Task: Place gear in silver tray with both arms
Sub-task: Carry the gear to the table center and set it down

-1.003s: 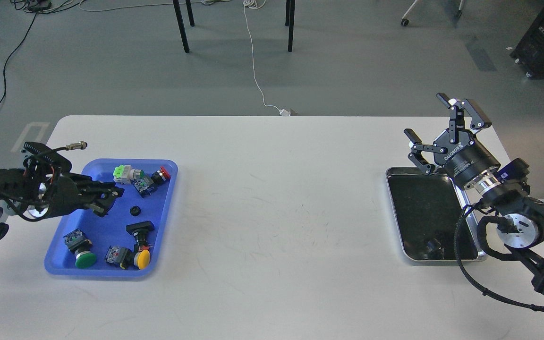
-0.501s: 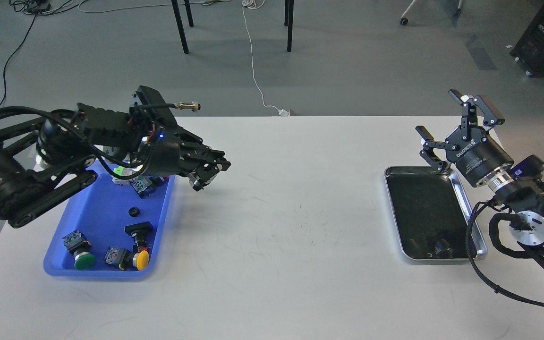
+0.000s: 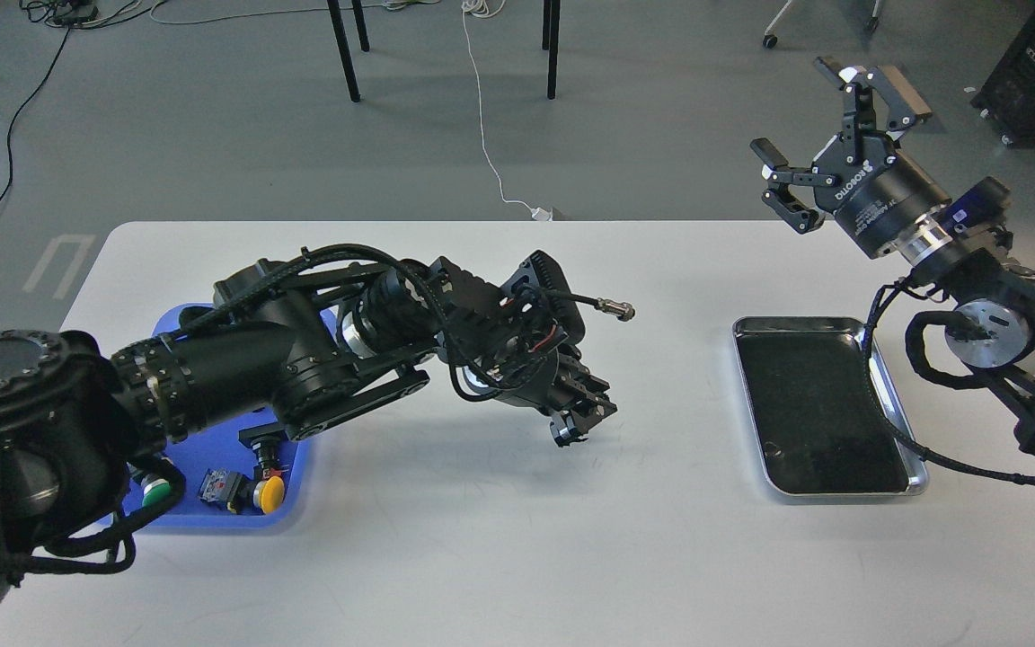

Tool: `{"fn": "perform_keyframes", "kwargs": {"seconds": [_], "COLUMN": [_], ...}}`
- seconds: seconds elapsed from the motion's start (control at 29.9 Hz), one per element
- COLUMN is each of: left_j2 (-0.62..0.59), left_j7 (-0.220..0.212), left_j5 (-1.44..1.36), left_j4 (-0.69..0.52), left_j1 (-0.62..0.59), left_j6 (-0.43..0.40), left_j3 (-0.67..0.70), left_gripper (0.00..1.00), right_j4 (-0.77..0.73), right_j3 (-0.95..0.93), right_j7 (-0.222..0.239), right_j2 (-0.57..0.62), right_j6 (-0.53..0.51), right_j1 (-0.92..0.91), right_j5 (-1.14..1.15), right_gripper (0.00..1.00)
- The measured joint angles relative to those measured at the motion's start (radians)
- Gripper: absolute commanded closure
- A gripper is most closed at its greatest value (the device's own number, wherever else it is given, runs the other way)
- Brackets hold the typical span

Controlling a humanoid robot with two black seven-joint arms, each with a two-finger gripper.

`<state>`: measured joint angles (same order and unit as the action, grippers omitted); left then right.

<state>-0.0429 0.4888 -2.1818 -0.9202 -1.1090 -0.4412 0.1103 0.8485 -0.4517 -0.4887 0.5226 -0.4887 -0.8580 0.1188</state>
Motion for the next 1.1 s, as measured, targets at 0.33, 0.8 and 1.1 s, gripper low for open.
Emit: {"fn": "perform_keyframes", "kwargs": {"seconds": [0.33,0.8,1.1], "left_j2": [0.043,0.043,0.043], "left_j7": [0.0,0.0,0.0], "left_j5": [0.0,0.0,0.0], "left_j4": [0.065,0.084,0.101], "left_j1": [0.009,0.034,0.06], "left_j6": [0.004,0.007,0.016], "left_j3": [-0.05,-0.115,-0.116], "left_gripper": [0.89,0.87,0.56], "right_j4": [-0.04,-0.069,-0.07], "right_j3": [0.12,0.134,0.136], "right_j7": [0.0,0.0,0.0], "right_j2": [-0.098,-0.116,-0.11], "right_j6": [0.0,0.0,0.0], "right_j1": [-0.127,-0.133,-0.129], "right_j5": [0.003,0.003,0.002], "right_gripper": [0.01,0.01,0.01]}}
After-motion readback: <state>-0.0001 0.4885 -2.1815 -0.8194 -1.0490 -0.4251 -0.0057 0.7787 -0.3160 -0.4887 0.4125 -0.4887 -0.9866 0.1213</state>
